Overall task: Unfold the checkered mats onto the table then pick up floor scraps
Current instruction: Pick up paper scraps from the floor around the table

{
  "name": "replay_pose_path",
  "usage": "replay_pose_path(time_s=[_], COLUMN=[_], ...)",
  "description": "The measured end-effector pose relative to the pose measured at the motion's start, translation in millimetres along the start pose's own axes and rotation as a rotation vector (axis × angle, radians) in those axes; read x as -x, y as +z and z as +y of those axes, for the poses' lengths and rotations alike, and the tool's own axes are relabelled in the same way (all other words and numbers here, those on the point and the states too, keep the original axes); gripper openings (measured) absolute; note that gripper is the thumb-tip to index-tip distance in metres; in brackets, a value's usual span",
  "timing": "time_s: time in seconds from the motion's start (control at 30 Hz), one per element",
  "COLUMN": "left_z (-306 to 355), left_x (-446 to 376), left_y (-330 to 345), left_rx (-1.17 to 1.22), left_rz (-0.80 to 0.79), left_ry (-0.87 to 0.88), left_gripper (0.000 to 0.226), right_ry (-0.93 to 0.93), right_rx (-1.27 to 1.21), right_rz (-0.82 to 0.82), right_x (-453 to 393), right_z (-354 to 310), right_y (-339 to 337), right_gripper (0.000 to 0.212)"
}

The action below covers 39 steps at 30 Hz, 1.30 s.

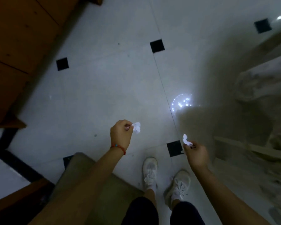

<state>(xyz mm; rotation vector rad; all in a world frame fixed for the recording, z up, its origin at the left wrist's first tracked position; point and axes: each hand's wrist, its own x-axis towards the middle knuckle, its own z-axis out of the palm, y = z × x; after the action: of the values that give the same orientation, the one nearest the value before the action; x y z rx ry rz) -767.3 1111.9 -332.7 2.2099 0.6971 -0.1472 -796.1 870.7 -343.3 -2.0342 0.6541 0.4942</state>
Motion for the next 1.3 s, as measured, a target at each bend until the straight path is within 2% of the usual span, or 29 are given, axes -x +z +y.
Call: replay_pose_path(time_s=[0.13,0.23,0.37,0.5,0.67,0.87,0.93,1.1,1.3], left_z=[56.3,84.3,119.4,162.7,232.1,320.3,342.5,386.9,457.6], left_x=[25.5,45.0,53.3,25.3,-50.3,-160.0,-195.3,-293.3,-421.2], left_y=[-59.7,-88.6,-105.0,-101.3,-94.2,-109.7,-115.7,-113.7,-104.0], left_rx=[0.021,0.029,0.06,0.056,0.018,0.049,0.047,0.037,-0.005], left_rz=[-0.048,-0.041,-0.062,-0.126,-0.138,-0.063,-0.055,-0.052,-0.106], left_ry=[0.033,0.015,-0.035,-0.014,0.009,-0.062,-0.06,-0.042,-0.008], left_gripper=[0.007,0.005,0.004,0.006,0.007,0.011,0.011,0.009,0.011], right_ry=[0.002,-0.064,-0.052,-0.003,0.032,0.085,0.097,0.036,0.112], right_rx=[-0.027,0.03,0.019,-0.049,-0.094,-0.145,-0.128,-0.19,-0.254], right_rz=[0.007,0.071,0.147,0.171,0.206,0.206,0.214,0.269,0.378], right_x=[43.4,64.2,65.5,37.1,-27.4,-111.2,-140.2,-224.5,-323.0], right_z=[-75.7,-125.0,-164.1,-194.1,-241.7,-323.0,-352.0,-431.6,-517.3], right_y=[-24.6,-46.5,-79.2,-113.4,-162.6,-208.5,-213.4,-222.1,-241.3], right_gripper=[0.056,0.058,0.043,0.045,0.04,0.043,0.038,0.051,0.056])
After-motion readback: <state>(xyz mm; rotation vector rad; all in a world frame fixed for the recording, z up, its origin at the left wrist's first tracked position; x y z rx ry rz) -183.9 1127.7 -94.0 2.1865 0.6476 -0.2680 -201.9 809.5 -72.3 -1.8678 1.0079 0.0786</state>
